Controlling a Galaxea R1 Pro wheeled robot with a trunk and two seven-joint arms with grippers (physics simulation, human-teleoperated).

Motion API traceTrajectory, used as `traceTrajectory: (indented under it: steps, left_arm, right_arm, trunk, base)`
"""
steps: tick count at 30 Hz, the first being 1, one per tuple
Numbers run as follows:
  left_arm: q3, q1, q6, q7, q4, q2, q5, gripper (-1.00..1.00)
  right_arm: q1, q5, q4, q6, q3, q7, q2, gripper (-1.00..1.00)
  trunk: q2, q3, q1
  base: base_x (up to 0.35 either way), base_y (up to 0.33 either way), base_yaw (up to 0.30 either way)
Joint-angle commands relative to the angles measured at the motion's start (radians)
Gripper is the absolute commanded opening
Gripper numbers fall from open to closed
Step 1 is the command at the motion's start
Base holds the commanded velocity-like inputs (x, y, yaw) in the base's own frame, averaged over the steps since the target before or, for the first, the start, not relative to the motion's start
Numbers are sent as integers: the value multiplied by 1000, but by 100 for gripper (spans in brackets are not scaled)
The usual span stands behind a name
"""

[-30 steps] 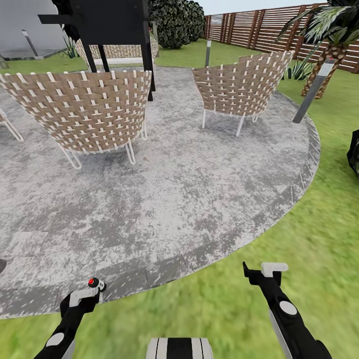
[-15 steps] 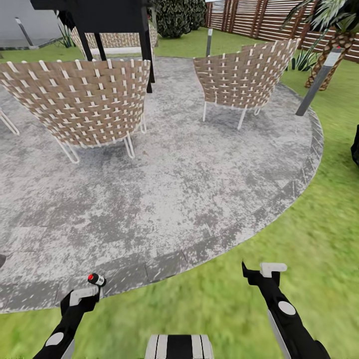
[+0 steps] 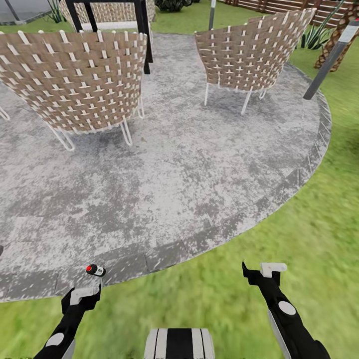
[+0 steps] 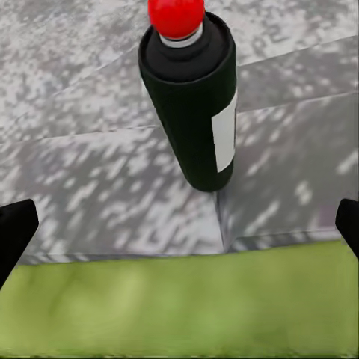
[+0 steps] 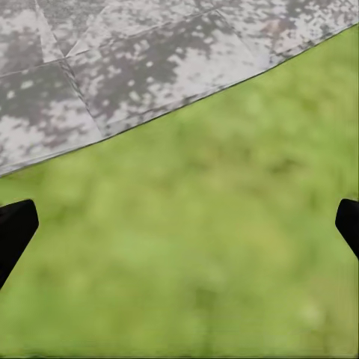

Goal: In the garden, pick up the pesticide atomizer on the floor and spray pesticide onto both trees until each tree trunk is fully covered.

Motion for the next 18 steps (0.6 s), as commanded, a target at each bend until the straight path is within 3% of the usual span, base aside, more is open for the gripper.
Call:
traceTrajectory:
  steps: [1, 18]
  left_arm:
    - [2, 0, -4, -1, 1, 0, 0, 100]
    - [5, 0, 3, -2, -80, 5, -5, 100]
  right_arm:
    - [0, 6, 0, 1, 0, 0, 0, 100]
    - [0, 6, -2, -1, -2, -1, -1, 100]
  trunk:
    - [0, -6, 0]
    - [-4, -99, 8]
  base:
    - [0, 0, 0]
    - [0, 0, 0]
